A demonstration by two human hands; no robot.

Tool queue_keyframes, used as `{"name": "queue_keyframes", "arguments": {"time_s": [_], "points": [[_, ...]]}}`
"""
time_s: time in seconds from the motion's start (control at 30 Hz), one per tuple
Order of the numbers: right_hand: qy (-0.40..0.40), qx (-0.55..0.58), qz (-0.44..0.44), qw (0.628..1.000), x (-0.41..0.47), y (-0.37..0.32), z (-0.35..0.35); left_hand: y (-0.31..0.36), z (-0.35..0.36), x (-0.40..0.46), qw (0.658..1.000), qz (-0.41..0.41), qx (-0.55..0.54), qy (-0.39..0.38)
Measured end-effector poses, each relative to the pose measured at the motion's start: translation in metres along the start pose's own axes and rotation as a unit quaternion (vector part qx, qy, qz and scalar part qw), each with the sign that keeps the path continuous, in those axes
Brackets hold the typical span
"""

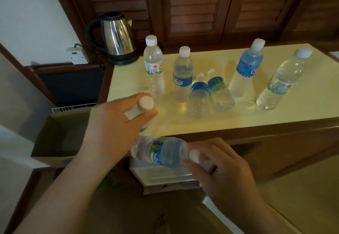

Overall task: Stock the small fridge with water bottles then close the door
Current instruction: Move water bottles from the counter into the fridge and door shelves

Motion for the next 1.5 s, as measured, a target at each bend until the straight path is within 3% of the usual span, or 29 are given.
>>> {"name": "queue_keyframes", "arguments": {"time_s": [0.1, 0.2, 0.37, 0.57, 0.77, 0.93, 1.07, 1.17, 1.33, 1.5], "points": [[0.048, 0.022, 0.003, 0.999, -0.033, -0.004, -0.020, 0.001, -0.015, -0.061, 0.984, -0.097, -0.124, 0.087], [0.038, -0.020, 0.034, 0.999, -0.071, 0.021, -0.019, -0.005, 0.004, -0.123, 0.959, -0.171, -0.205, 0.096], [-0.053, -0.056, 0.129, 0.989, -0.139, 0.106, 0.023, -0.024, 0.076, -0.208, 0.957, -0.242, -0.151, 0.056], [-0.130, -0.104, 0.201, 0.965, -0.185, 0.226, 0.109, -0.103, 0.226, -0.269, 0.920, -0.357, -0.157, -0.039], [-0.144, -0.130, 0.183, 0.964, -0.198, 0.336, 0.213, -0.207, 0.381, -0.286, 0.952, -0.292, -0.077, -0.049], [-0.153, -0.130, 0.196, 0.960, -0.185, 0.428, 0.282, -0.274, 0.472, -0.281, 0.959, -0.274, -0.052, -0.045], [-0.127, -0.146, 0.172, 0.966, -0.149, 0.478, 0.325, -0.318, 0.517, -0.260, 0.966, -0.253, -0.041, -0.040], [-0.129, -0.148, 0.144, 0.970, -0.118, 0.498, 0.349, -0.345, 0.541, -0.242, 0.953, -0.294, -0.069, -0.034], [-0.150, -0.186, 0.115, 0.964, -0.078, 0.520, 0.380, -0.372, 0.563, -0.218, 0.950, -0.301, -0.081, -0.022], [-0.122, -0.210, 0.111, 0.964, -0.049, 0.542, 0.400, -0.391, 0.578, -0.191, 0.949, -0.296, -0.102, -0.025]]}}
Point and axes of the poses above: each hand's wrist, its own x-axis towards the middle knuckle, its own z-axis out of the palm, y = z × x, the point moved 4 cm from there along x, towards the middle knuckle, and after that the axes turned 5 degrees about x, right-handed, at the moved point
